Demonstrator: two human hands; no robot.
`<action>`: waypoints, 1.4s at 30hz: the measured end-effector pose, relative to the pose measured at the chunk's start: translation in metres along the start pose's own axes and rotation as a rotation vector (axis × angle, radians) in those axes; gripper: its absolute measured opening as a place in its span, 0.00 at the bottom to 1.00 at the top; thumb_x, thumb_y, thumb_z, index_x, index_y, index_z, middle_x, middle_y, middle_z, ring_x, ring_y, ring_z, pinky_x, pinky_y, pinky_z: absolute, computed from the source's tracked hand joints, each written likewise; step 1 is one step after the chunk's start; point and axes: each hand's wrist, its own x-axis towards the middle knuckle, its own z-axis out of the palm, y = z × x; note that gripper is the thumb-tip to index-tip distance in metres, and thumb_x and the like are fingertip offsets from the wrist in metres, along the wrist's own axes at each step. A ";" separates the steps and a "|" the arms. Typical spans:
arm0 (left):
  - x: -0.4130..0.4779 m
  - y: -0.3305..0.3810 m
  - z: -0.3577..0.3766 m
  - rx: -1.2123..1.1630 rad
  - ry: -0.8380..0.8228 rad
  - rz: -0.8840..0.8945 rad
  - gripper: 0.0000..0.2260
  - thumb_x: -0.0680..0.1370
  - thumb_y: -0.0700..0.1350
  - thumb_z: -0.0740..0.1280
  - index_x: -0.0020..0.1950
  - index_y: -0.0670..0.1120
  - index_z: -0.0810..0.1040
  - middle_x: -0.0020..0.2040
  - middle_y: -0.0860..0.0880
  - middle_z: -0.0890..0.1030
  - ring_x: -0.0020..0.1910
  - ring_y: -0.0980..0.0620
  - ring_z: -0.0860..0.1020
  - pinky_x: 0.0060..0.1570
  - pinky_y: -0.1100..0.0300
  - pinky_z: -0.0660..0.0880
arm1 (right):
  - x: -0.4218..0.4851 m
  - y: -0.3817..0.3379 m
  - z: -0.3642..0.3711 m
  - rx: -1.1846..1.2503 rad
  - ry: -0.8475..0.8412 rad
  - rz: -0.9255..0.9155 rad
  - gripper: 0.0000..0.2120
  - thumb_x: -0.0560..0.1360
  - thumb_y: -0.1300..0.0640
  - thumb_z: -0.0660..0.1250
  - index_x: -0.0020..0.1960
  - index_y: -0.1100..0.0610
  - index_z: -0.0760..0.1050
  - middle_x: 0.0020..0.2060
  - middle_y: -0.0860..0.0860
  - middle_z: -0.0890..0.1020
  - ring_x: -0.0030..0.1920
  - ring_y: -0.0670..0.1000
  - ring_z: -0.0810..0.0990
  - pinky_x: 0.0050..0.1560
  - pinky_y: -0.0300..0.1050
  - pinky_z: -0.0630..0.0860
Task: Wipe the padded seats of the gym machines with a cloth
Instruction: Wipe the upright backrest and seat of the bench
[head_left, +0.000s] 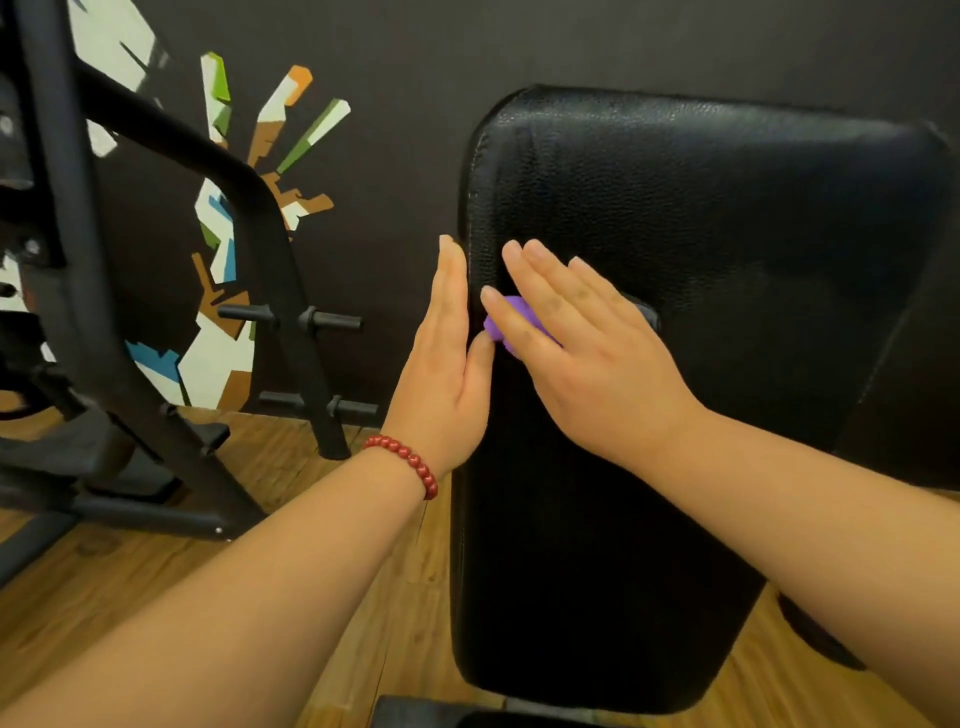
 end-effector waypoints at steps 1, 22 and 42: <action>0.000 -0.003 0.002 -0.005 0.015 0.021 0.31 0.83 0.42 0.55 0.78 0.56 0.38 0.73 0.67 0.42 0.68 0.79 0.44 0.66 0.80 0.47 | 0.003 0.001 0.001 0.002 0.034 0.017 0.24 0.79 0.62 0.58 0.74 0.61 0.64 0.74 0.62 0.62 0.76 0.60 0.58 0.76 0.52 0.52; -0.012 -0.028 0.031 -0.122 0.236 0.156 0.27 0.84 0.47 0.55 0.79 0.55 0.46 0.78 0.59 0.52 0.74 0.66 0.51 0.64 0.78 0.49 | 0.024 0.003 0.013 -0.202 0.220 0.064 0.19 0.79 0.60 0.58 0.70 0.59 0.71 0.70 0.59 0.71 0.71 0.62 0.67 0.68 0.60 0.65; -0.009 -0.039 0.034 -0.154 0.297 0.220 0.25 0.83 0.46 0.57 0.79 0.54 0.51 0.77 0.58 0.58 0.64 0.75 0.53 0.57 0.86 0.48 | -0.012 -0.004 0.018 -0.206 0.173 -0.074 0.21 0.78 0.58 0.57 0.69 0.56 0.73 0.69 0.57 0.73 0.69 0.60 0.71 0.68 0.57 0.65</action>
